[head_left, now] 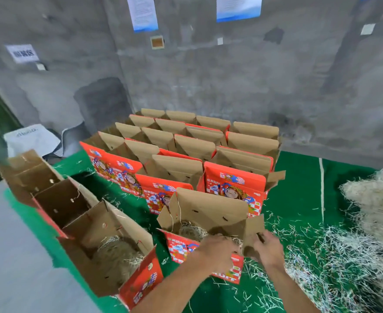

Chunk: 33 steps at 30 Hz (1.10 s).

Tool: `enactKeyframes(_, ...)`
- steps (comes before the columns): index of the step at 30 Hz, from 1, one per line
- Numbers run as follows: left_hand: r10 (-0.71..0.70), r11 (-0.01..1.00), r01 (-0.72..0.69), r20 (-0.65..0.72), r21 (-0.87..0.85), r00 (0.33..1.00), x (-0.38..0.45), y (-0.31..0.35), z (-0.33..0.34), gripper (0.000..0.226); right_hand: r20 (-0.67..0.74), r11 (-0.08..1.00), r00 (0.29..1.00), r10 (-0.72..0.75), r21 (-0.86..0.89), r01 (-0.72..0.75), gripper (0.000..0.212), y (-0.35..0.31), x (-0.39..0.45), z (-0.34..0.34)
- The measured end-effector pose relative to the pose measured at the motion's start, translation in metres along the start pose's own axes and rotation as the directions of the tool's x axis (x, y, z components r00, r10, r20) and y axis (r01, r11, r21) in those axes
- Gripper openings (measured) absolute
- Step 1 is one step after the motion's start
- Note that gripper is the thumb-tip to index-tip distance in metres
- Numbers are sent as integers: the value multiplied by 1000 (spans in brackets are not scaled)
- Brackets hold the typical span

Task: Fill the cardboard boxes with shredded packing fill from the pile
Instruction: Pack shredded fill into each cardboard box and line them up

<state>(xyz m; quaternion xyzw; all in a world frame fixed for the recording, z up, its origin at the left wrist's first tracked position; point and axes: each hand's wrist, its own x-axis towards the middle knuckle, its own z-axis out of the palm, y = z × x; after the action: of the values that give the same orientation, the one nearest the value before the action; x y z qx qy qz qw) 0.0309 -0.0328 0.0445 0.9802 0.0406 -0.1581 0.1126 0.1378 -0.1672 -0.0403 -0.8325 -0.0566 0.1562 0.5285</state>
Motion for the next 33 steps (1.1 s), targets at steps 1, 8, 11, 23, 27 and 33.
enactKeyframes(1,-11,1000,12,-28,28,1000,0,-9,-2,47,-4,1000,1000,-8,-5,8,13,-5,0,9)
enactKeyframes(8,-73,979,74,-14,190,997,-2,-77,-23,33,74,995,997,16,97,-23,17,-28,11,72)
enactKeyframes(11,-126,961,126,-15,246,992,-5,-113,-36,33,171,969,977,129,186,-160,25,-41,13,99)
enactKeyframes(23,-282,941,295,-97,169,955,-27,-244,-69,28,329,961,933,143,179,-211,20,-106,30,245)
enactKeyframes(27,-233,969,237,-55,73,971,-32,-278,-76,27,342,952,931,125,222,-209,21,-120,36,292)
enactKeyframes(33,-202,966,216,-107,144,973,-28,-314,-81,26,499,956,862,85,203,-212,25,-154,37,349)
